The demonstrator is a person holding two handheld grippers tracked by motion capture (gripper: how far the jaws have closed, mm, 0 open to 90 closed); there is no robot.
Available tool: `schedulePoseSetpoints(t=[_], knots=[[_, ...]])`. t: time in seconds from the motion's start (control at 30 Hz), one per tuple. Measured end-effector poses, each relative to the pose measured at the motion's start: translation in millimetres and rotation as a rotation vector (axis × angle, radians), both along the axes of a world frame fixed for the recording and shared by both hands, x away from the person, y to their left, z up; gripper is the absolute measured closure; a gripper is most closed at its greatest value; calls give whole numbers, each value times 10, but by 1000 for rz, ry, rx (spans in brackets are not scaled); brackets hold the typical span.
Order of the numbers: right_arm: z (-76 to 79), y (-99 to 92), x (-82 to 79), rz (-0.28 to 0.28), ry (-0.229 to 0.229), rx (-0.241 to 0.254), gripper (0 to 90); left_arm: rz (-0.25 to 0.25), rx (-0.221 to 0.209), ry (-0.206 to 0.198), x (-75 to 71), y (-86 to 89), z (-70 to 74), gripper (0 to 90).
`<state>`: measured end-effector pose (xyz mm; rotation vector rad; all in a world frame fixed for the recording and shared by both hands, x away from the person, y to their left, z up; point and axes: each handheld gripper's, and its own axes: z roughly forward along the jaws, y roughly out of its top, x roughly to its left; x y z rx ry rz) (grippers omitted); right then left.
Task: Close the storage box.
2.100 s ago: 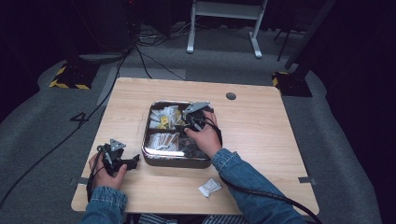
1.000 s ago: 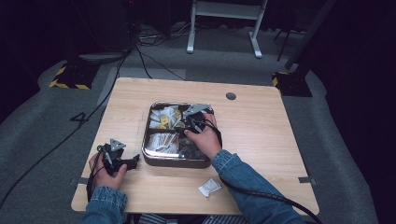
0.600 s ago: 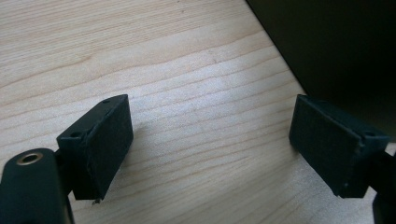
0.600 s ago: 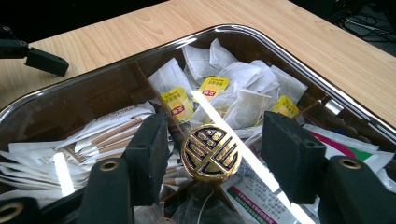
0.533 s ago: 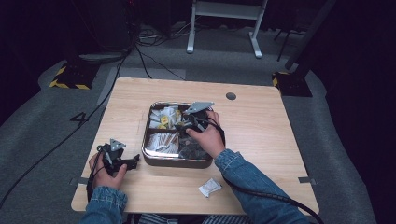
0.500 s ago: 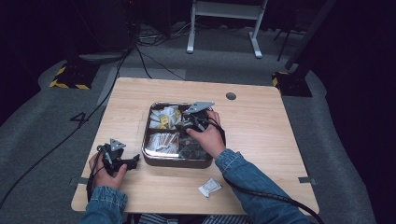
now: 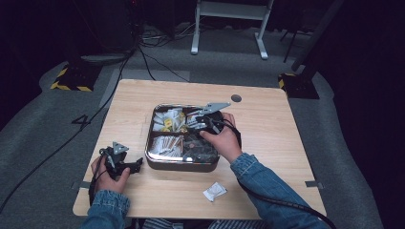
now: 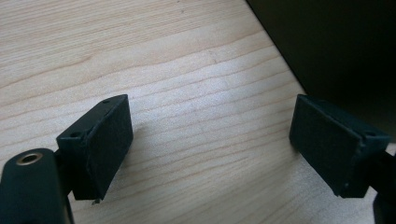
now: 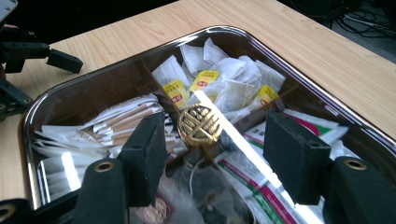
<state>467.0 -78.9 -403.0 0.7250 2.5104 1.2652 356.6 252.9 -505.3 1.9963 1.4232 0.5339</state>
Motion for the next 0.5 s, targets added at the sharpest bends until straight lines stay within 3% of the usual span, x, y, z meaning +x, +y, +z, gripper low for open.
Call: schedulePoseSetpoints(t=[0.5], knots=[[210,-587,-92,-35,-13,11,385,2,-1,-1,-3,-3,-2,137]])
